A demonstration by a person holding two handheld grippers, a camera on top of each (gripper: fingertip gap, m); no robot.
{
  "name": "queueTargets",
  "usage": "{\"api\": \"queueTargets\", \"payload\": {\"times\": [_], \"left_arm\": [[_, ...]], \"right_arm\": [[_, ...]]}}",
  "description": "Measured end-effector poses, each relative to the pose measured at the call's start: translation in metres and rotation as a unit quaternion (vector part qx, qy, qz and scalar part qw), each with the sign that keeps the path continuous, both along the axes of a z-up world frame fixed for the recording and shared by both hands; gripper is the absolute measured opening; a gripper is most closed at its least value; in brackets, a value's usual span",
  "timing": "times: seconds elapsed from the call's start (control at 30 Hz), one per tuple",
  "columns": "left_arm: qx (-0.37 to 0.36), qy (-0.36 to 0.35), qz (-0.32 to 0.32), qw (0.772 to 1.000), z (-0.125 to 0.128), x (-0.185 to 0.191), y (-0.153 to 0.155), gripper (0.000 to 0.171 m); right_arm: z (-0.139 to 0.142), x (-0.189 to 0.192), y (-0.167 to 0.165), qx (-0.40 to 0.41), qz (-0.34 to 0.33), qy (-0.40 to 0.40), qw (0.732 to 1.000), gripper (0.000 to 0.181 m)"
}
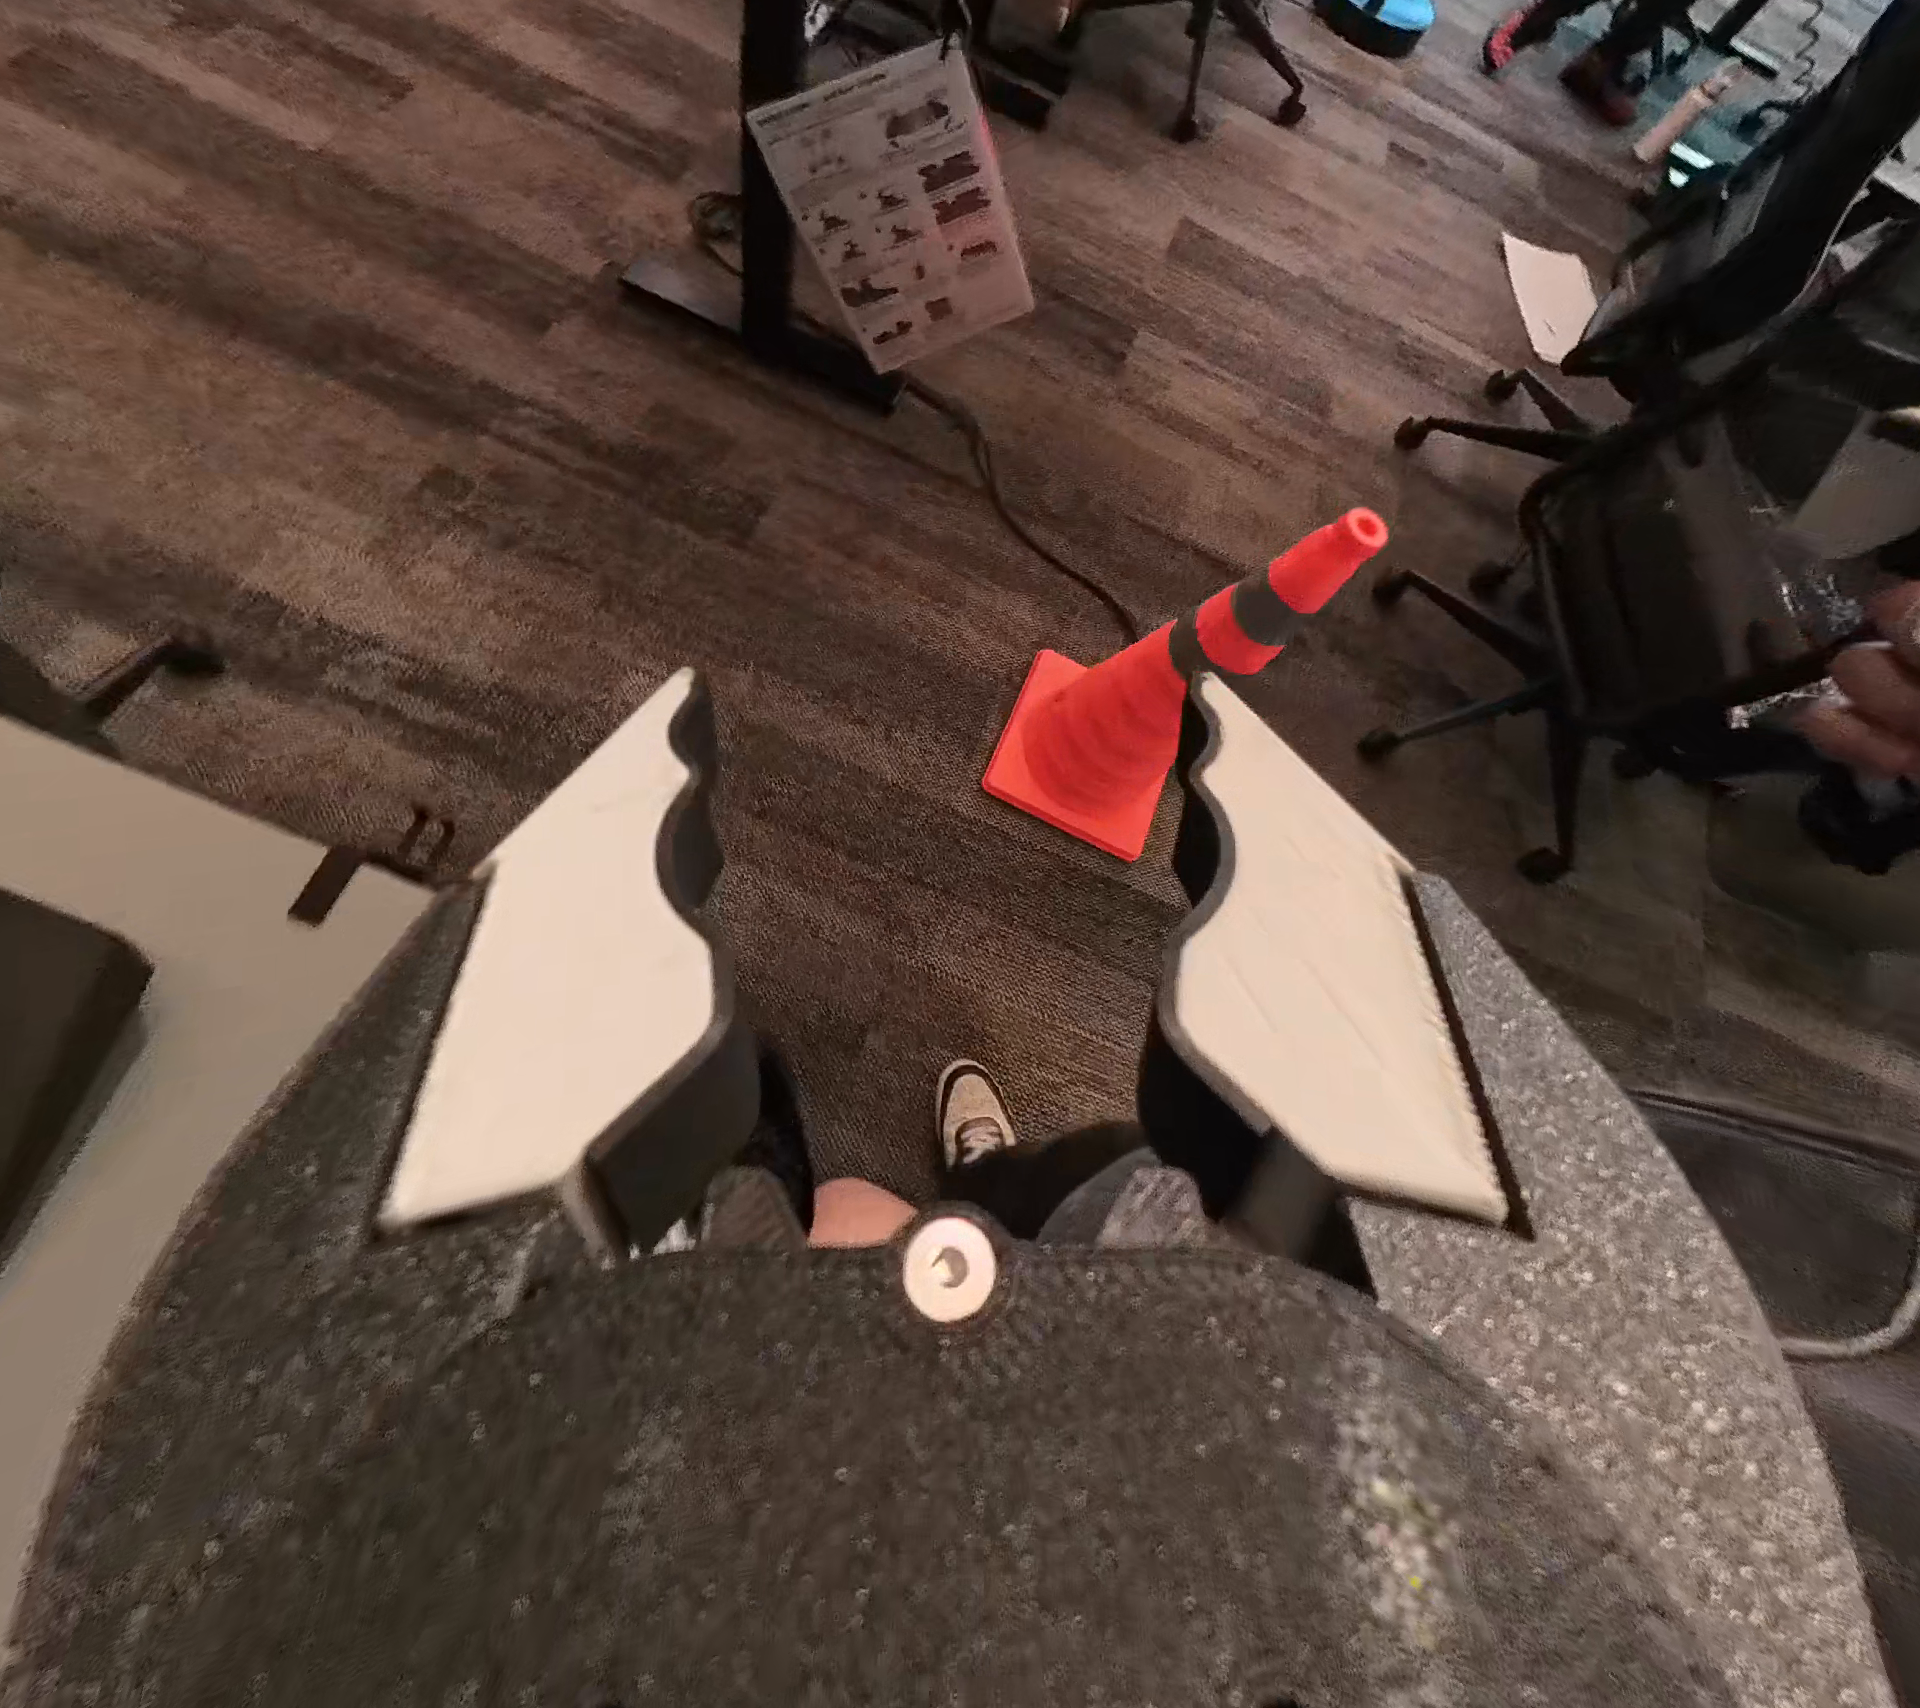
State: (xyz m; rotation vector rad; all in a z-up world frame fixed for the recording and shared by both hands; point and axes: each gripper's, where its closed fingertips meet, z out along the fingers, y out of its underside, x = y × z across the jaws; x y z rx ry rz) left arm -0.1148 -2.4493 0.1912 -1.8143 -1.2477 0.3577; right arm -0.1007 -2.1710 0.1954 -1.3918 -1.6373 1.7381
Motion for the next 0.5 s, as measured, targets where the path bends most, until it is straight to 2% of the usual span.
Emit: {"api": "queueTargets", "payload": {"times": [0.1, 0.2, 0.33, 0.5], "left_arm": [[-0.002, -0.003, -0.001, 1.0, 0.006, -0.04, 0.017, 0.088], [0.012, 0.001, 0.022, 1.0, 0.014, -0.093, 0.016, 0.085], [0.027, 0.027, 0.067, 0.997, 0.021, -0.176, -0.004, 0.084], [0.039, 0.061, 0.136, 0.988, 0.011, -0.283, -0.05, 0.083]], "right_arm": [[-0.017, -0.023, 0.028, 0.022, -0.016, -0.015, 1.0, 0.088], [-0.028, -0.057, 0.029, 0.027, -0.011, -0.023, 0.999, 0.087], [-0.04, -0.123, -0.008, 0.015, 0.044, -0.031, 0.998, 0.088], [-0.047, -0.235, -0.078, 0.039, 0.146, -0.025, 0.988, 0.088]]}}
